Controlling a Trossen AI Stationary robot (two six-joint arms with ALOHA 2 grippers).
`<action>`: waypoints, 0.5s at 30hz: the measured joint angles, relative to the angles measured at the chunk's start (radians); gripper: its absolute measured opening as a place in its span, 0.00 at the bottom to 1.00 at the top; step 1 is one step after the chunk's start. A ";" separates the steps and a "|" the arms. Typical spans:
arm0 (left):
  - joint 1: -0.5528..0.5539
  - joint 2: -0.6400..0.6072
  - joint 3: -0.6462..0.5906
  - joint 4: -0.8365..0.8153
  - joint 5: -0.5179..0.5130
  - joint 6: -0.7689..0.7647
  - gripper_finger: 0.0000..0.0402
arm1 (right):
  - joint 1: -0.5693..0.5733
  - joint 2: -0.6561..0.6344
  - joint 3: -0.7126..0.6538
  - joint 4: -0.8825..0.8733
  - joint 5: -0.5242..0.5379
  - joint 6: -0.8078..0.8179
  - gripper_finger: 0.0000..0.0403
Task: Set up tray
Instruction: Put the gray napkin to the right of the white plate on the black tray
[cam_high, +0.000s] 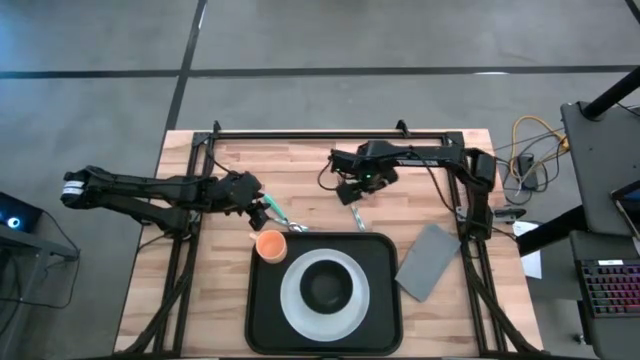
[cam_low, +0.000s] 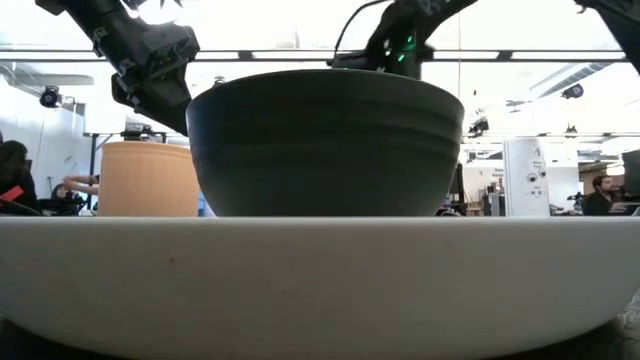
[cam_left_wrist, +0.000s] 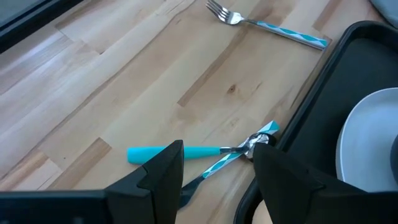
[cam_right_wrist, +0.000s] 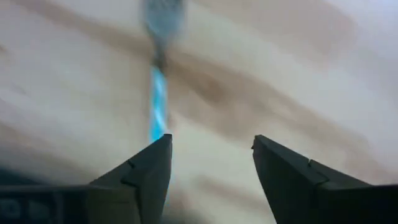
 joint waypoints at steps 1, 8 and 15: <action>0.000 0.000 0.000 0.000 0.000 0.000 0.43 | 0.005 -0.018 -0.005 -0.051 -0.019 0.011 0.53; 0.000 0.000 0.000 0.001 -0.015 0.000 0.43 | 0.098 -0.163 -0.181 -0.140 -0.151 0.127 0.53; 0.001 0.000 0.000 0.001 -0.030 0.000 0.43 | 0.290 -0.327 -0.401 -0.114 -0.135 -0.084 0.52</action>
